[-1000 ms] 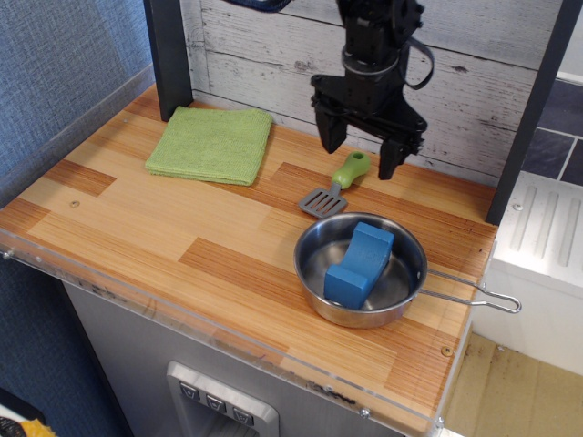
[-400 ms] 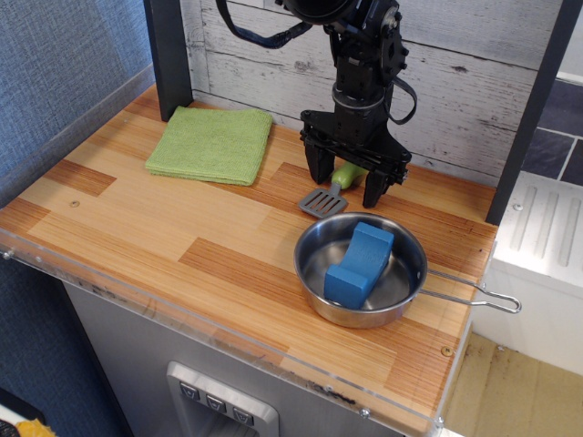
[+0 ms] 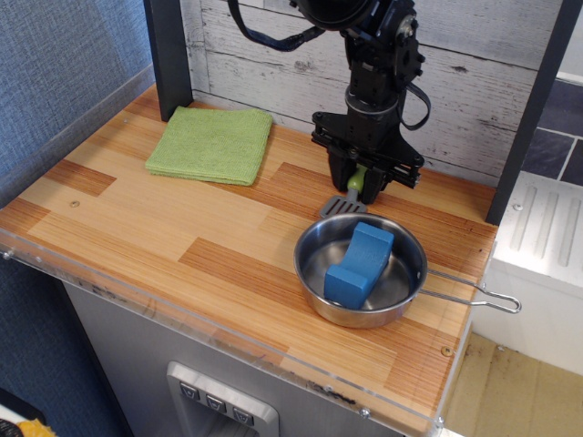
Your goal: Pick up the green spatula and place it at the front of the counter
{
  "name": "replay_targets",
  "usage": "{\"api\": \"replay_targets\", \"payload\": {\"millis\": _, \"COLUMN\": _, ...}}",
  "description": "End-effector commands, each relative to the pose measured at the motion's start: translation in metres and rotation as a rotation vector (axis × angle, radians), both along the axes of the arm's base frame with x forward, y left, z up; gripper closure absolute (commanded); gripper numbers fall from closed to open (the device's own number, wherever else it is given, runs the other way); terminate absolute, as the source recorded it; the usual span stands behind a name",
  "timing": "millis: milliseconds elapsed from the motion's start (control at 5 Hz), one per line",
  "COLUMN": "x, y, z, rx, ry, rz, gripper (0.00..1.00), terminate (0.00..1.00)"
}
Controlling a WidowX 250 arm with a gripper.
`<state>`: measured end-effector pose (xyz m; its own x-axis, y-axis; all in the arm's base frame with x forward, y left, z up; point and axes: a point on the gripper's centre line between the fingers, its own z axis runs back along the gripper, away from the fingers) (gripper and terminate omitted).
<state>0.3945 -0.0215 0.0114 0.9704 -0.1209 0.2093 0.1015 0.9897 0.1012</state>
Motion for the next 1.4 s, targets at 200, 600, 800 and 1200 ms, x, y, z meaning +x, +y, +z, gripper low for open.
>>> {"api": "replay_targets", "payload": {"millis": 200, "x": -0.005, "y": 0.007, "z": 0.047, "rx": 0.000, "ry": -0.127, "rz": 0.056, "gripper": 1.00, "terminate": 0.00}}
{"api": "replay_targets", "payload": {"millis": 600, "x": -0.036, "y": 0.022, "z": 0.107, "rx": 0.024, "ry": -0.253, "rz": 0.320, "gripper": 1.00, "terminate": 0.00}}
{"api": "replay_targets", "payload": {"millis": 800, "x": -0.071, "y": 0.026, "z": 0.121, "rx": -0.007, "ry": -0.288, "rz": 0.576, "gripper": 1.00, "terminate": 0.00}}
{"api": "replay_targets", "payload": {"millis": 1200, "x": -0.119, "y": 0.026, "z": 0.118, "rx": -0.022, "ry": -0.286, "rz": 1.048, "gripper": 1.00, "terminate": 0.00}}
